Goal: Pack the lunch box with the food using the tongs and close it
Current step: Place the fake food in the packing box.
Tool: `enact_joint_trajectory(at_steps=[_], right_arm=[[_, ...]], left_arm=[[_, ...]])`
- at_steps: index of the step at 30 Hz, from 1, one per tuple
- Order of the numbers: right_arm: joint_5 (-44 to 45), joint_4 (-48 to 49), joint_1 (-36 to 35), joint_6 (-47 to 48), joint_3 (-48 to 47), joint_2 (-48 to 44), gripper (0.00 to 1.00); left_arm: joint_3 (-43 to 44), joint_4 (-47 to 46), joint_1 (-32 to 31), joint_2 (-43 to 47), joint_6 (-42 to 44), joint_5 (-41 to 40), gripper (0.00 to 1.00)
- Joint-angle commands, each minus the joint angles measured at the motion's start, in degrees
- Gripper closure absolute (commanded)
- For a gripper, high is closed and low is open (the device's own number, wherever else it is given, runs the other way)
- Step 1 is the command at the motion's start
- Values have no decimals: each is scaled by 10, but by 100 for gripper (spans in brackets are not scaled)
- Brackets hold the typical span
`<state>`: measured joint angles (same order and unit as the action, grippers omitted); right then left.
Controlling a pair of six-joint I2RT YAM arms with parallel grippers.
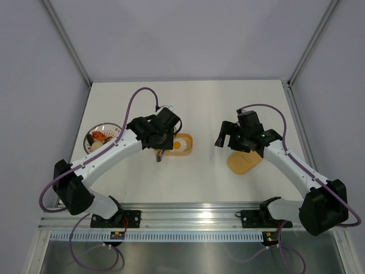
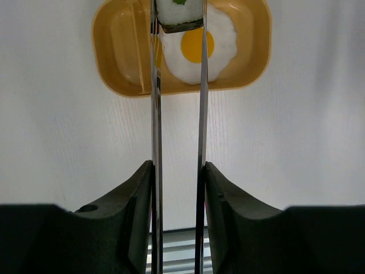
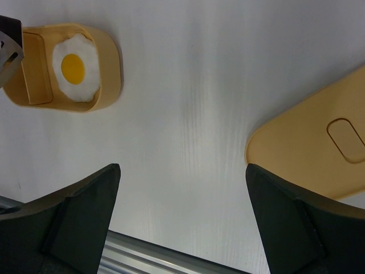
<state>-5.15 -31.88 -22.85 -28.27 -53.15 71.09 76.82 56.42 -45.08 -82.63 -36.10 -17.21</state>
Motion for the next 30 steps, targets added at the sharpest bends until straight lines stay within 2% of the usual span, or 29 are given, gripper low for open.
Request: enact_joint_trajectory(at_steps=[1,10,26,30], right_arm=[[12,-6,3,-2,1,-17,0],[14,-11,3,-4,1,-17,0],[8,-7,3,-10,4,-19,1],[5,-5,3,-12,4,-18,1]], left_arm=[[-1,-59,-2,-8,-17,2,91],[-18,-39,-3,-32,-31,-10,91],[-68,-45,-3,34,-49,-17,91],[-72,-50,-3,23,-46,-17,91]])
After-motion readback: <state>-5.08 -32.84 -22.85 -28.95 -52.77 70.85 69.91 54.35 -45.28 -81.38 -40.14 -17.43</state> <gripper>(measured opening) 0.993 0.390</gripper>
